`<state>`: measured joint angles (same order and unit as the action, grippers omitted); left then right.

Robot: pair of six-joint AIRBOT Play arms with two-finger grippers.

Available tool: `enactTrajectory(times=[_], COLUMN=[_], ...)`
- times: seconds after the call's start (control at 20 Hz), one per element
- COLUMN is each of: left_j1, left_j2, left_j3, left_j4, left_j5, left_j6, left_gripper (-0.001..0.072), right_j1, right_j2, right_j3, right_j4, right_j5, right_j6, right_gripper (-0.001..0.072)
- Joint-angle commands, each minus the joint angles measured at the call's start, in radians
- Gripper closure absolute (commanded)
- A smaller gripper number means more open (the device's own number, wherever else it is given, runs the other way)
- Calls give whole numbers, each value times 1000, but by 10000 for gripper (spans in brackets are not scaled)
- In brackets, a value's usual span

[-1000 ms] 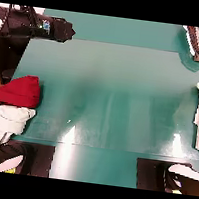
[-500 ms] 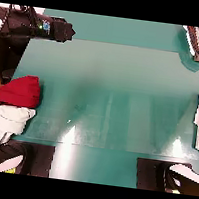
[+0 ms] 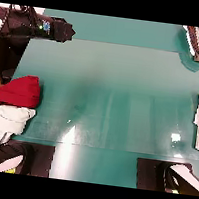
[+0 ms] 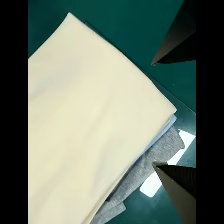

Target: Fold the shirts.

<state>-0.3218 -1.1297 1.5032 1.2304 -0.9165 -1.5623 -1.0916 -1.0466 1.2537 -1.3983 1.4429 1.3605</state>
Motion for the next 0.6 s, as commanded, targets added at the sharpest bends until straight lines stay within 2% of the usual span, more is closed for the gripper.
enactTrajectory(times=[0.0, 0.1, 0.2, 0.35, 0.4, 0.55], left_j1=[-1, -1, -1, -1, 0, -1], left_j2=[0, 0, 0, 0, 0, 0], left_j3=[0, 0, 0, 0, 0, 0], left_j4=[0, 0, 0, -3, -3, -3], left_j5=[0, 1, -7, -5, 4, 10], left_j6=[0, 0, -1, -1, -1, -1], left_gripper=[683, 683, 683, 683, 683, 683], right_j1=[-24, 75, 240, 530, 624, 854], right_j2=[53, 66, 76, 76, 76, 76], right_j3=[-27, -27, -27, -26, -26, -26], right_j4=[131, 292, 382, 378, 377, 375], right_j5=[-60, -98, -111, -152, -174, -236], right_j6=[11, 11, 11, 11, 11, 10], right_gripper=[31, 35, 36, 38, 67, 438])
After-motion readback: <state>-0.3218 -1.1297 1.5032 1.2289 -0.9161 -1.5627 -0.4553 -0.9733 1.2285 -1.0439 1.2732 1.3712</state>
